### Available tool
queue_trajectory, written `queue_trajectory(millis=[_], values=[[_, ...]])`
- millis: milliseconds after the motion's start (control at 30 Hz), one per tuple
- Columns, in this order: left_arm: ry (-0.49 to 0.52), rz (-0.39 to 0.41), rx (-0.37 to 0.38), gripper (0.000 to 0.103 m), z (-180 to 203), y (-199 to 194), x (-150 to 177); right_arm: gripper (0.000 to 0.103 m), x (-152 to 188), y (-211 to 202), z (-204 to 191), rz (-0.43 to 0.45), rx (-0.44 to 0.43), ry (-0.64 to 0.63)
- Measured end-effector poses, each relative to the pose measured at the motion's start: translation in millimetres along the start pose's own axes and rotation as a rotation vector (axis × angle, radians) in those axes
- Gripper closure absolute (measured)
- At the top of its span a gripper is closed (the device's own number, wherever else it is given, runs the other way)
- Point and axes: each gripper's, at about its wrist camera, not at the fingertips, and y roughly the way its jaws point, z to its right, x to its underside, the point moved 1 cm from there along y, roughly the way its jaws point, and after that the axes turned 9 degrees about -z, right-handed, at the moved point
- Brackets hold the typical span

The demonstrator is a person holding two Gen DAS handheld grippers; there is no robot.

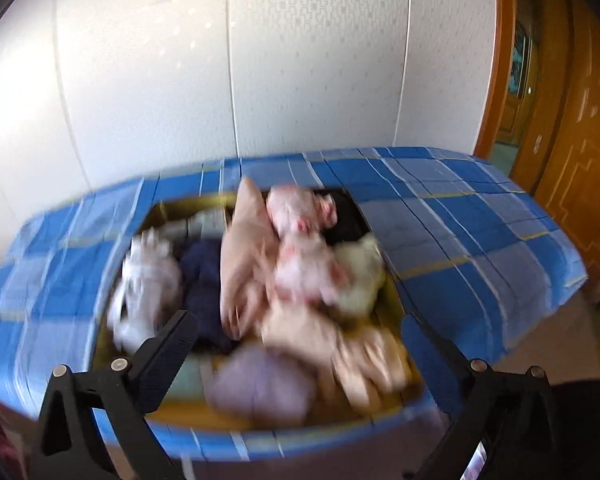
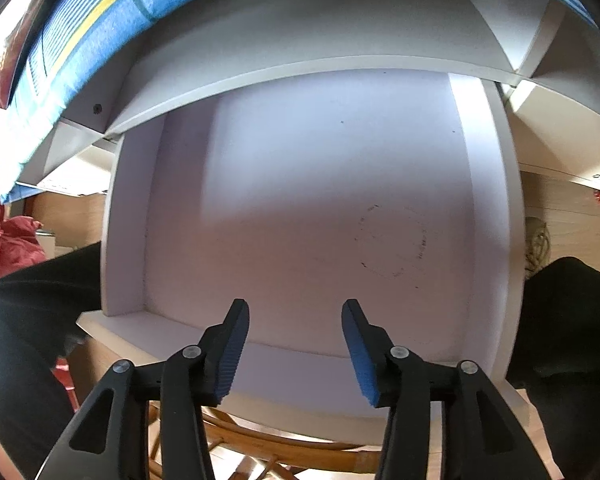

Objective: Organize soft objects

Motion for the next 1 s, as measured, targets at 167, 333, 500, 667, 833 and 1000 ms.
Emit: queue_trajectory(millis=[167, 333, 500, 667, 833, 1000], values=[[-0.158, -0.060, 0.031, 0.000, -14, -15, 65, 0.040, 12, -11, 0, 0.034, 0.070, -0.026], [-0.309, -0.143, -0.011, 0.000, -32, -22, 110, 0.035, 26, -37, -4, 0.124, 0.113, -0.037], [-0.294, -0.121, -0.098, 0.000, -34, -48, 131, 0.033, 43, -78, -18, 0.240, 0.128, -0.066], [-0.225, -0.050, -0.179, 0.000, -23, -97, 139, 0.030, 62, -132, -51, 0.388, 0.182, -0.132], [-0.233, 0.042, -0.206, 0.000, -17, -140, 141, 0.029, 89, -188, -86, 0.551, 0.267, -0.184], [-0.261, 0.094, -0.239, 0.000, -9, -181, 144, 0.029, 114, -232, -107, 0.662, 0.308, -0.194]])
